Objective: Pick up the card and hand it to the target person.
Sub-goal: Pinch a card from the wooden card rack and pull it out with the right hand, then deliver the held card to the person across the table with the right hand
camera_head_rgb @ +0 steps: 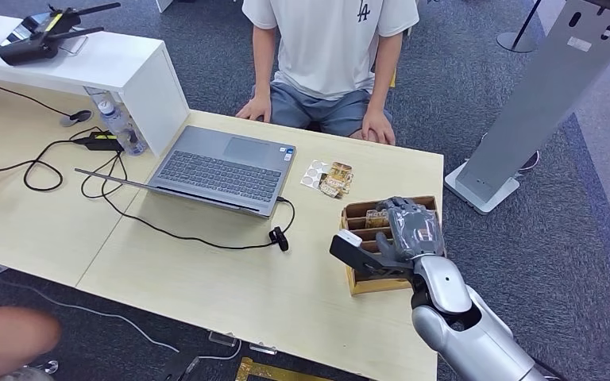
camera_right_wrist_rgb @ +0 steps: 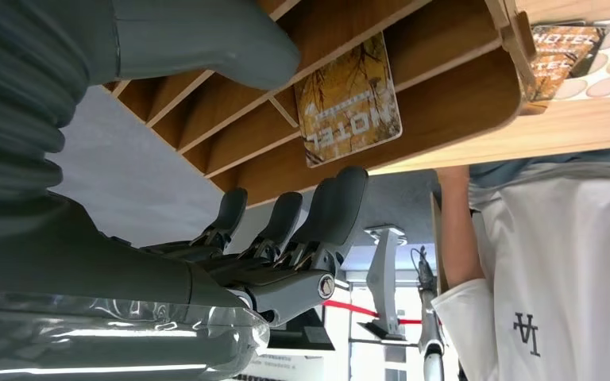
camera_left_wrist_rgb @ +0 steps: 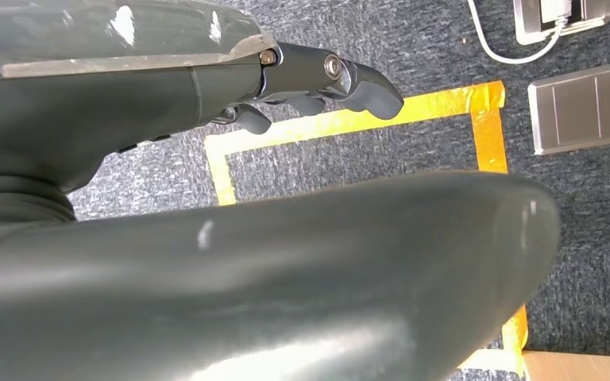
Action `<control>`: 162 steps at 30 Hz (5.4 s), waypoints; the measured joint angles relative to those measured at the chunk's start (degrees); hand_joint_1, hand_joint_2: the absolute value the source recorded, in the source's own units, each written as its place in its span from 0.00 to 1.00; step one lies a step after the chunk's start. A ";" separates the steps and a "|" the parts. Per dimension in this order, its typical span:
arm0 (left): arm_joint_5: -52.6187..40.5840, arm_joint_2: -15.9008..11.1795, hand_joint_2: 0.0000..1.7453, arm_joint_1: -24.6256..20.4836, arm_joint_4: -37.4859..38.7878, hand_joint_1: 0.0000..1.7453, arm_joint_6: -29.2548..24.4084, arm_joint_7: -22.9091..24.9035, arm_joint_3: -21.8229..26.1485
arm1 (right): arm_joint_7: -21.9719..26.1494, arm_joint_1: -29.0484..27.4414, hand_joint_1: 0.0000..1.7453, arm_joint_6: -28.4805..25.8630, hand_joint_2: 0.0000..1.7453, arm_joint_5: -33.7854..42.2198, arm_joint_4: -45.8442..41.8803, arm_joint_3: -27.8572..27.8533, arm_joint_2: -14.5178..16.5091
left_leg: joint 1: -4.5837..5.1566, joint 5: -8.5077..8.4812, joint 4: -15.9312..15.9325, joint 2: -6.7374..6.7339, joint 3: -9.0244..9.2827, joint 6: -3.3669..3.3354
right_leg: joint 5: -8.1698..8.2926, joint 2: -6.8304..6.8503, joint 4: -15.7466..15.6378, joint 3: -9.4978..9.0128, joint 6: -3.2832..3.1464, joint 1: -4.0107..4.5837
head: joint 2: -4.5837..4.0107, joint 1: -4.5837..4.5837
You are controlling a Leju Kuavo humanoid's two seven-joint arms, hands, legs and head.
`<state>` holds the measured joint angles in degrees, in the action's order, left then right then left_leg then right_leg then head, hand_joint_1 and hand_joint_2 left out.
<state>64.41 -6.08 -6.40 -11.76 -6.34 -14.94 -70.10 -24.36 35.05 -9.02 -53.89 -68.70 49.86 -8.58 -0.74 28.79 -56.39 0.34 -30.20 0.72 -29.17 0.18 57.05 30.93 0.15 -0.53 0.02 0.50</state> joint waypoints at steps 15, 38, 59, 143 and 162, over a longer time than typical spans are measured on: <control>-0.45 0.00 0.00 0.02 0.00 0.00 0.33 0.04 -0.02 | 0.27 0.43 0.29 -1.84 1.00 -0.65 2.91 0.66 0.83 | 0.00 0.00 0.00 -0.01 0.02 0.00 | 0.00 -0.01 0.00 0.00 0.00 0.00 | -0.01 0.00; -0.56 0.00 0.00 0.03 0.00 0.00 0.62 0.54 -0.07 | 0.69 0.58 0.38 -1.38 1.00 0.44 2.22 0.42 0.93 | 0.00 0.00 0.00 -0.01 0.02 0.00 | 0.00 -0.01 0.00 0.00 0.00 0.00 | -0.01 0.00; -0.72 0.15 0.00 0.03 0.00 0.00 0.53 0.54 -0.10 | 2.28 2.36 0.43 -2.85 1.00 1.63 8.42 0.42 2.41 | 0.00 0.00 0.00 -0.01 0.03 0.00 | 0.00 -0.01 0.00 0.00 0.00 0.00 | 0.00 0.00; -0.83 0.63 1.00 0.09 0.00 0.00 1.63 -0.84 -0.13 | 17.13 -6.00 0.01 -30.45 1.00 -4.04 -8.40 -7.66 1.73 | 0.00 0.00 -0.01 -0.03 0.01 0.00 | 0.00 -0.03 -0.01 0.02 0.00 0.00 | -0.01 0.01; 0.55 0.61 0.00 0.10 0.00 0.00 1.11 -0.62 -0.13 | 37.73 -10.64 0.00 -12.71 1.00 63.24 -3.68 -10.54 4.05 | 0.00 0.00 -0.01 -0.04 0.01 0.00 | 0.00 -0.03 -0.02 0.04 0.00 0.00 | 0.00 0.02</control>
<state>64.95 -5.46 -6.30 -11.76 -5.23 -15.56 -70.23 13.37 24.41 -21.74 9.34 -72.38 39.31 -4.53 -0.74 28.80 -56.40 0.30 -30.19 0.72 -29.17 0.15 57.03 30.98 0.15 -0.53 0.02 0.52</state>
